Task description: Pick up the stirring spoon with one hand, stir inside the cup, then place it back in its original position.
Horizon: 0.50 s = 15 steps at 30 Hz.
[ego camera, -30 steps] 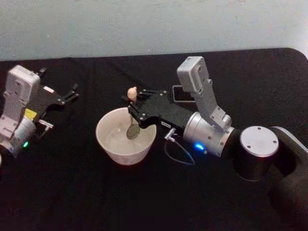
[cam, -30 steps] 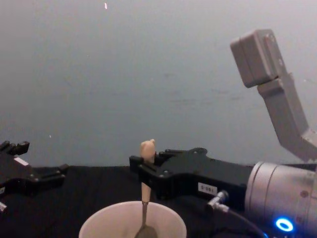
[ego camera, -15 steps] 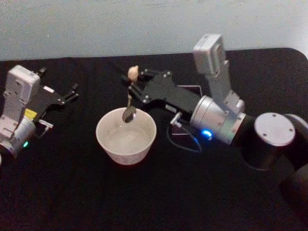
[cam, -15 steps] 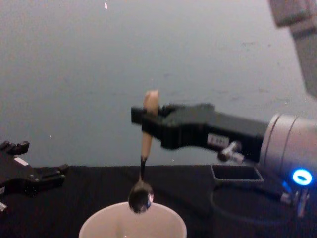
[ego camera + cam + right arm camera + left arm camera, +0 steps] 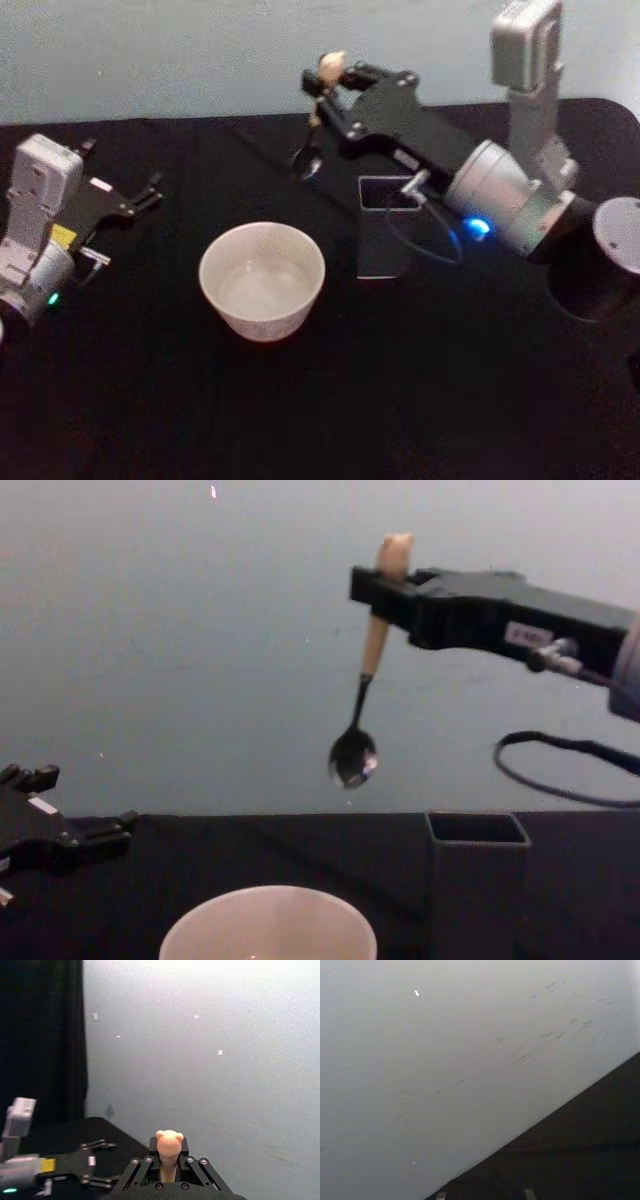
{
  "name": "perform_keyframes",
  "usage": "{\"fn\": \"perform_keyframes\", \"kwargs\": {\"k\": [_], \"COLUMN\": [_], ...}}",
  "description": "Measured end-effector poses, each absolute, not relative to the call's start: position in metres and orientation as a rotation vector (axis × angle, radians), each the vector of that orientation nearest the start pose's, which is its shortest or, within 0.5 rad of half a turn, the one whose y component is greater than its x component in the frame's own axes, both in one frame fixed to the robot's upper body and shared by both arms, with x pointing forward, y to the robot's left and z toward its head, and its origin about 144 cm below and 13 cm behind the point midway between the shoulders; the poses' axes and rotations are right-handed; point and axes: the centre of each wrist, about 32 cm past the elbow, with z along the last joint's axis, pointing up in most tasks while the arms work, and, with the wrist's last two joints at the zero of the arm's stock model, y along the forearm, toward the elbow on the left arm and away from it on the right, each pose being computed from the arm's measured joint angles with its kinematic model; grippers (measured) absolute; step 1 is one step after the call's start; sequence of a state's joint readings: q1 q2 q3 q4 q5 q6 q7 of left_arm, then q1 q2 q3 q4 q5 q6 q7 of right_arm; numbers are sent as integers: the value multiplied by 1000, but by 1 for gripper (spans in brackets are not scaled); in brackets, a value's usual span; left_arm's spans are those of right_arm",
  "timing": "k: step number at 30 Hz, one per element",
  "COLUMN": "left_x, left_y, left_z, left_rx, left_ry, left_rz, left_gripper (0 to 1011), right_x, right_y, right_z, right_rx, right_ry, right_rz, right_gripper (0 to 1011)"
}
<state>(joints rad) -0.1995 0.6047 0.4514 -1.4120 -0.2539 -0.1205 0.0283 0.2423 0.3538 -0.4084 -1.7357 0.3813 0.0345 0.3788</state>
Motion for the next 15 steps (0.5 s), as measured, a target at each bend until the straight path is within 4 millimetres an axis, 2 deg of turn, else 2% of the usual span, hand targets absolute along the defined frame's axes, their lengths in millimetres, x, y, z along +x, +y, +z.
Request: {"fn": "perform_keyframes", "kwargs": {"k": [15], "left_x": [489], "left_y": [310], "left_z": [1140], "left_rx": [304], "left_ry": [-285], "left_rz": [1248], "left_gripper": [1001], "right_x": [475], "right_y": [-223], "right_z": [1251], "right_rx": [63], "right_ry": [-197], "right_rz": [-905], "right_gripper": [212]}}
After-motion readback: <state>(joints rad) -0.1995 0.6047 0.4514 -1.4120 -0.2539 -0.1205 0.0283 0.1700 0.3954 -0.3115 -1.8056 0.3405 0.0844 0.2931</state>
